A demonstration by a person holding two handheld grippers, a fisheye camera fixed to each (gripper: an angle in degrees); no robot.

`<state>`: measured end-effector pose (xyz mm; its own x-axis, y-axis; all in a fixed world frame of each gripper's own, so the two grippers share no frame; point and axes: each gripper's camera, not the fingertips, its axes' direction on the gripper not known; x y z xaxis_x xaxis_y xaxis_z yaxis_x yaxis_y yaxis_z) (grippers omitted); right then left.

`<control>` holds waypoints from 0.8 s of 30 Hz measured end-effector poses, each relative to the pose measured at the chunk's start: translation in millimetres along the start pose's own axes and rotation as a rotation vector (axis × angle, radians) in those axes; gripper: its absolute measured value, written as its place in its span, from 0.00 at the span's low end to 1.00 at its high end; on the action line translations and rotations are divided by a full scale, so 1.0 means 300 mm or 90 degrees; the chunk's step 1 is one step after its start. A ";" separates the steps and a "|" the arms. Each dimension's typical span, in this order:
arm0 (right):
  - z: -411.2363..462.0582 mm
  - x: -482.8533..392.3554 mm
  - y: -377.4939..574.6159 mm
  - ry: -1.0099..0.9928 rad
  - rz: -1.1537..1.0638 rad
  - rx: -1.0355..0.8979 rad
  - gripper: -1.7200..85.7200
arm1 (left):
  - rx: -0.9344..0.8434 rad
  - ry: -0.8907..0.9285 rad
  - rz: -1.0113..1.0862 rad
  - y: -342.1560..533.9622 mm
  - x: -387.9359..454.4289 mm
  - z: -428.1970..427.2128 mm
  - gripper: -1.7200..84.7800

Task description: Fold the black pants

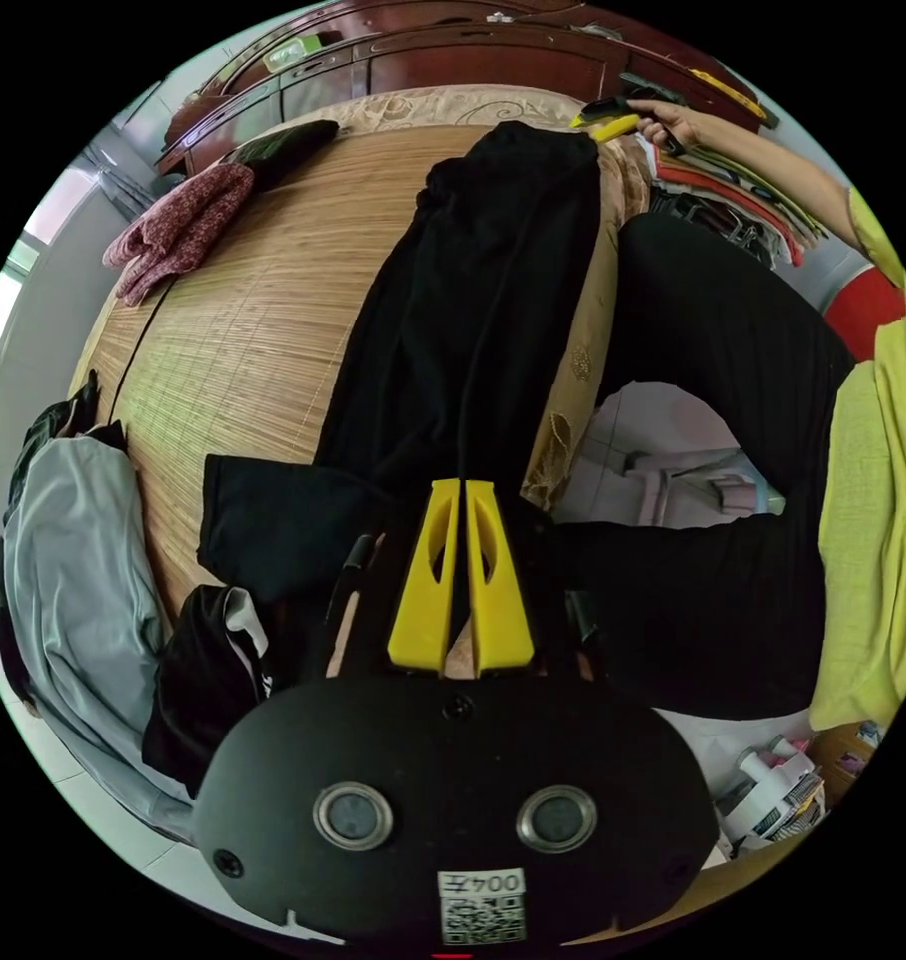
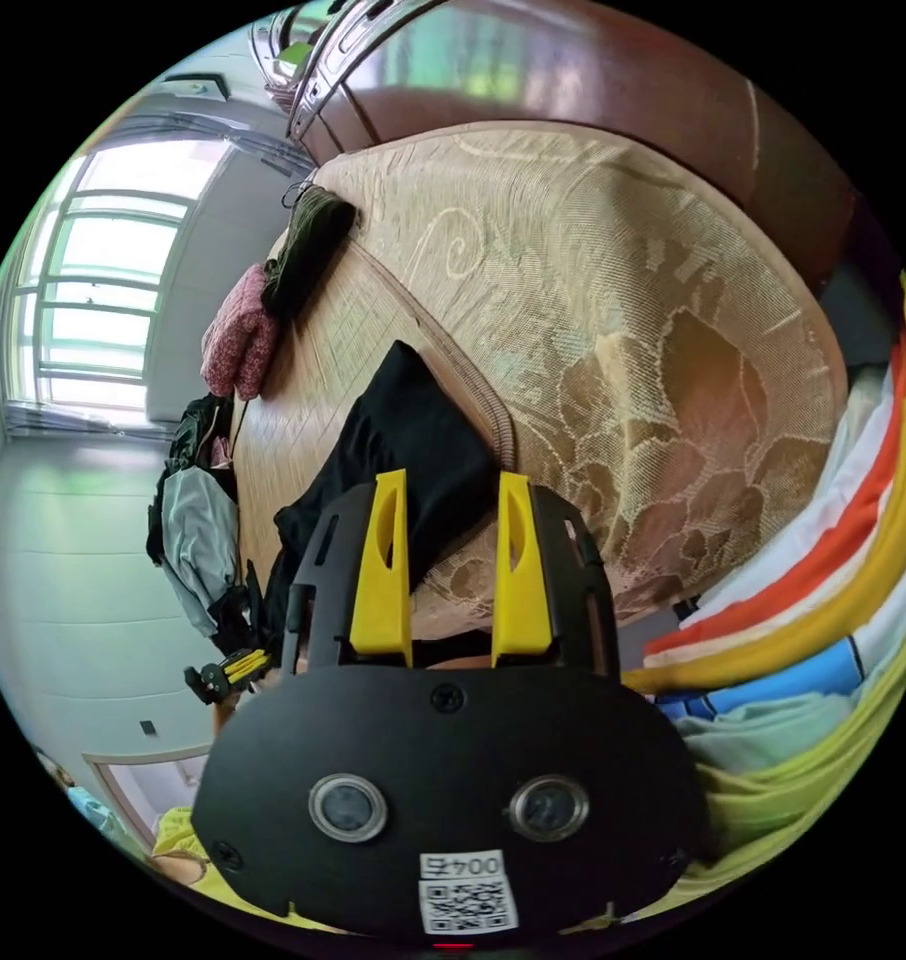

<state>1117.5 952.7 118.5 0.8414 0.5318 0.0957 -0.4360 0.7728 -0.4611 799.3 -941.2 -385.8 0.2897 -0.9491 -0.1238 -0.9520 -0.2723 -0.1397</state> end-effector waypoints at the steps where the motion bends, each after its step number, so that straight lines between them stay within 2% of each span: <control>1: 0.007 -0.008 -0.020 0.013 -0.013 -0.011 0.12 | -0.002 0.003 0.001 0.000 -0.005 0.002 0.03; 4: -0.022 -0.045 -0.056 0.044 -0.057 0.011 0.06 | 0.005 0.006 -0.005 0.007 -0.024 -0.012 0.03; 9: -0.079 -0.136 -0.119 0.064 -0.113 0.012 0.06 | 0.086 0.029 -0.076 0.050 -0.110 -0.130 0.03; 12: -0.115 -0.193 -0.176 0.035 -0.129 0.017 0.05 | 0.132 0.027 -0.122 0.075 -0.183 -0.223 0.03; 16: -0.162 -0.255 -0.283 -0.046 -0.115 0.040 0.05 | 0.158 -0.041 -0.189 0.092 -0.303 -0.341 0.03; 24: -0.160 -0.378 -0.486 -0.090 -0.124 0.033 0.04 | 0.203 -0.158 -0.294 0.108 -0.485 -0.483 0.03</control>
<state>1101.0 763.0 132.4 0.8597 0.4119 0.3019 -0.2894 0.8800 -0.3765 712.0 -835.0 -229.8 0.7164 -0.6686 -0.1993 -0.6566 -0.5497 -0.5164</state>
